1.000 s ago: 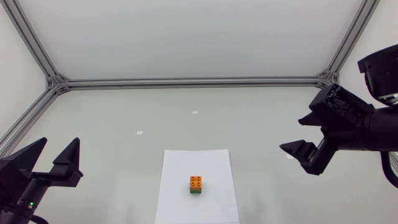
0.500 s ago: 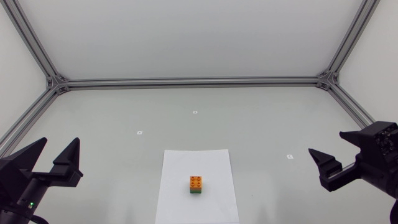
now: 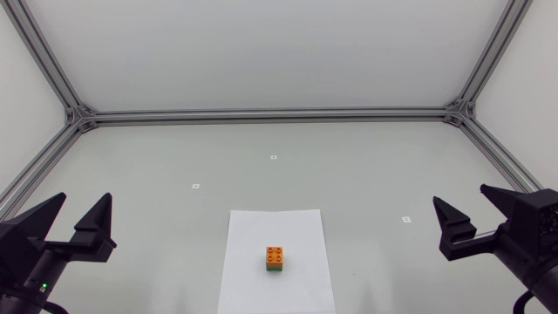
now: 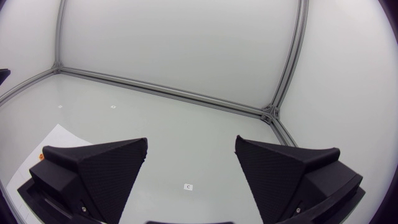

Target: Pick up the orange 2x2 brick with the right arm and stack it on top of the green 2x2 brick in the center

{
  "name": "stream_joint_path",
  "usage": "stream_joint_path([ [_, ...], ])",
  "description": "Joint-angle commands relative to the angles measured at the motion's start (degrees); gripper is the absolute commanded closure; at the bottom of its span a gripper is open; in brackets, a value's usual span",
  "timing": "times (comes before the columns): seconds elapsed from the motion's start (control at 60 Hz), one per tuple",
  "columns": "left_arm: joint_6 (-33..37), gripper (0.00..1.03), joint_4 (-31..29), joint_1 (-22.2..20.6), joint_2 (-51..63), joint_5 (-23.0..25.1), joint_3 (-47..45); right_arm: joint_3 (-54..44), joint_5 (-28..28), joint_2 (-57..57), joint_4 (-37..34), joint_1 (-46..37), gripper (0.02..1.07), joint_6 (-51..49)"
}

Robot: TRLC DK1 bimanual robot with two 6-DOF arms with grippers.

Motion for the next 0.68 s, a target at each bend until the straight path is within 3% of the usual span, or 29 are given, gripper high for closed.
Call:
stream_joint_path([
  [0.0,0.7,0.04,-0.8,0.2,-0.5,0.3,-2.3,-3.0,0.6,-2.1,2.6,-0.5,0.07,3.3],
  [0.4,0.7,0.04,-0.8,0.2,-0.5,0.3,-2.3,-12.9,2.0,-11.0,14.8,-0.6,0.07,11.5],
  [0.667,0.7,0.04,-0.8,0.2,-0.5,0.3,-2.3,-13.0,2.0,-11.2,15.0,-0.6,0.07,11.6],
])
